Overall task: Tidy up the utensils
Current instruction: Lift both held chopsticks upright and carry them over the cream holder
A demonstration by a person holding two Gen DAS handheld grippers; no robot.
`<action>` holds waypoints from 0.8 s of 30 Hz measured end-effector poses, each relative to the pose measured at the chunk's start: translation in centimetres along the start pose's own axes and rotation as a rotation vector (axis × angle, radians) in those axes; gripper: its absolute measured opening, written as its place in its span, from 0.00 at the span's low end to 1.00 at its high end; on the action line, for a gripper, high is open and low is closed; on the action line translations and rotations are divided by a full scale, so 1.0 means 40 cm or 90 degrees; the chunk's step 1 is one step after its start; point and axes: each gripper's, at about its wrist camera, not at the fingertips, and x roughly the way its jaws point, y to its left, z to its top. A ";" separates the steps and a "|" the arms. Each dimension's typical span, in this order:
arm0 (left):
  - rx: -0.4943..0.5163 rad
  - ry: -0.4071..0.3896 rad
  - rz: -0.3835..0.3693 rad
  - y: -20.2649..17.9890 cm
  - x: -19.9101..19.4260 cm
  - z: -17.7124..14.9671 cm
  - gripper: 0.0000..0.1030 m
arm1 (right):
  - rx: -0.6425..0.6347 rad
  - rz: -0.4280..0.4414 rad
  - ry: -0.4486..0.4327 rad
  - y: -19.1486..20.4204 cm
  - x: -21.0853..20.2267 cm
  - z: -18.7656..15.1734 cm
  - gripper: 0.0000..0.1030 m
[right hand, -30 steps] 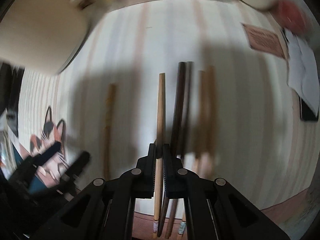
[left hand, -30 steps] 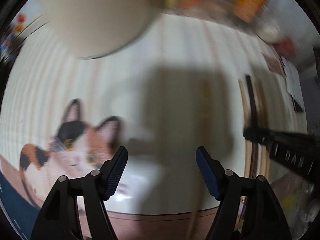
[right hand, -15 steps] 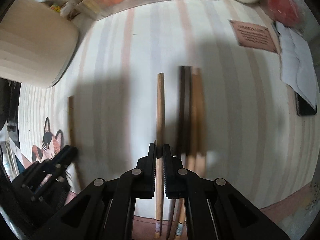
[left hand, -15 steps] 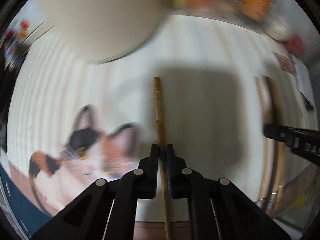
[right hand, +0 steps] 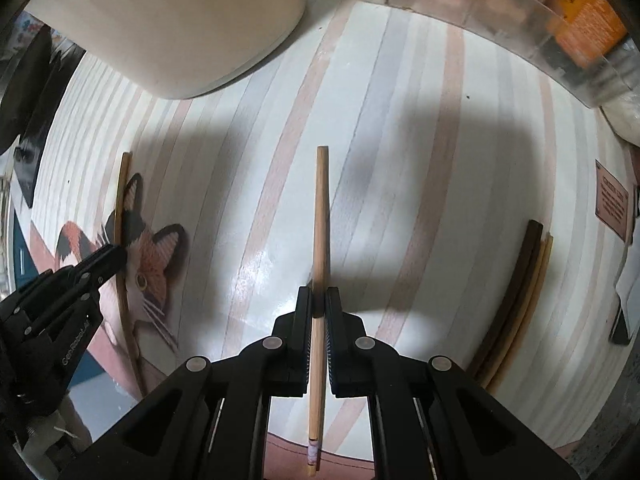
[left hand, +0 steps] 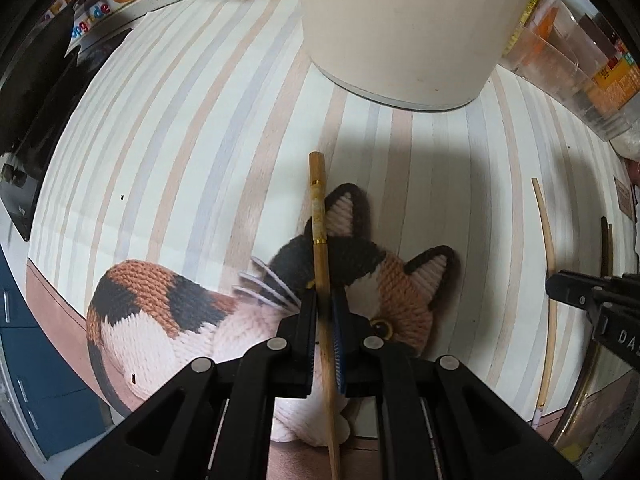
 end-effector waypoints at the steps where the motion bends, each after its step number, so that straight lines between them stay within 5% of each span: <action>1: 0.000 -0.001 0.001 -0.006 -0.001 -0.005 0.05 | -0.001 0.000 0.005 0.001 0.000 0.007 0.06; 15: -0.004 0.010 -0.018 0.024 0.011 0.047 0.05 | 0.012 0.001 0.045 -0.011 0.000 0.023 0.06; 24: -0.005 -0.018 -0.040 0.035 -0.034 0.059 0.04 | 0.035 0.016 0.007 -0.031 -0.023 -0.013 0.06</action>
